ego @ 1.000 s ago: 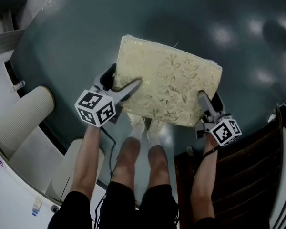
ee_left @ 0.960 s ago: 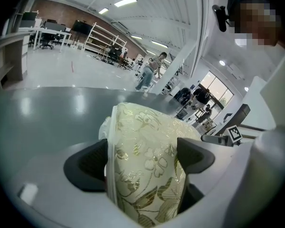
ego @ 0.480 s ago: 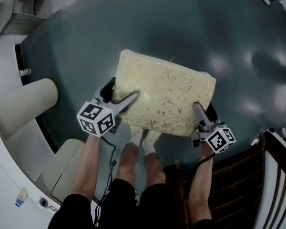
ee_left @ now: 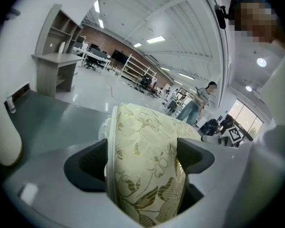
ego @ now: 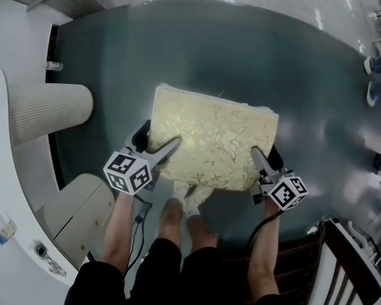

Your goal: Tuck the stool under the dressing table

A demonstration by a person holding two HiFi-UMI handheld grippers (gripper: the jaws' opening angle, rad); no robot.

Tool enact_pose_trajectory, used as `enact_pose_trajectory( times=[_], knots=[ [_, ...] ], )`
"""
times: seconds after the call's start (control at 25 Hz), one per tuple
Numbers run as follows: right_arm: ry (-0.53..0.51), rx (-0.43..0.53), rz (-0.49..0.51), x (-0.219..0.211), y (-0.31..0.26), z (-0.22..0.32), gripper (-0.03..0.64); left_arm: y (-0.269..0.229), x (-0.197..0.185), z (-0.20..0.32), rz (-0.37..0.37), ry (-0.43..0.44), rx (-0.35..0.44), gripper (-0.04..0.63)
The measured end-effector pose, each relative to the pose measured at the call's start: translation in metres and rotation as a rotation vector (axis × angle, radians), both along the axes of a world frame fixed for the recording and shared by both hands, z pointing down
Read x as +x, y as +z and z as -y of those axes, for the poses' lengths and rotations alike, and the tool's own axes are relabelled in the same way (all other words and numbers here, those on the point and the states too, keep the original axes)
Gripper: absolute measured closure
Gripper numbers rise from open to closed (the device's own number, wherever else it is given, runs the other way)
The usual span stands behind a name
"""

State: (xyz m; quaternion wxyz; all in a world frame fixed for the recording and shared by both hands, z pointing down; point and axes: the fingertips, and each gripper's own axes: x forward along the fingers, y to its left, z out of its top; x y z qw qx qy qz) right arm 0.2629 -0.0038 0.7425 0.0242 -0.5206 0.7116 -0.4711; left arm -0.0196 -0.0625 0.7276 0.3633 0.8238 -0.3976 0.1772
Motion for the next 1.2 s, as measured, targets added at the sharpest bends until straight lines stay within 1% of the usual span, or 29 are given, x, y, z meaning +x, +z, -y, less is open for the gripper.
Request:
enact_pose_trajectory(
  times=[0.04,0.12,0.2,0.24,0.28,0.32,0.4,0.44,0.48,0.6,0.88,1.2],
  knots=[
    [-0.022,0.004,0.005,-0.005,-0.006,0.004,0.244,-0.008,-0.007,-0.003,0.004,-0.022,0.003,0.123],
    [-0.078,0.011,0.013,-0.030,-0.016,0.016,0.244,-0.020,-0.033,-0.006,0.011,-0.077,0.010,0.123],
    [-0.142,0.018,0.017,-0.060,-0.017,0.034,0.244,-0.021,-0.065,-0.006,0.014,-0.141,0.016,0.123],
    [-0.160,0.019,0.014,-0.067,-0.014,0.040,0.243,-0.018,-0.073,-0.005,0.011,-0.158,0.018,0.123],
    [-0.152,0.019,0.009,-0.066,-0.010,0.039,0.244,-0.012,-0.072,-0.003,0.006,-0.151,0.017,0.123],
    [-0.116,0.017,0.001,-0.057,-0.006,0.032,0.244,-0.006,-0.062,-0.001,-0.002,-0.116,0.015,0.123],
    [-0.008,0.014,-0.011,-0.026,0.003,0.007,0.244,0.007,-0.027,0.006,-0.015,-0.008,0.009,0.123],
    [0.027,0.012,-0.013,-0.012,0.007,-0.001,0.244,0.011,-0.011,0.007,-0.017,0.027,0.005,0.123],
    [0.040,0.011,-0.012,-0.002,0.011,-0.006,0.244,0.014,0.000,0.007,-0.017,0.041,0.003,0.123],
    [0.032,0.008,-0.009,0.010,0.015,-0.008,0.244,0.019,0.011,0.003,-0.018,0.034,-0.002,0.123],
    [0.037,0.017,-0.011,0.006,0.013,-0.008,0.244,0.016,0.007,0.006,-0.020,0.040,0.010,0.123],
    [0.031,0.008,-0.022,0.005,0.012,-0.009,0.243,0.018,0.006,0.004,-0.037,0.034,0.003,0.129]
  ],
)
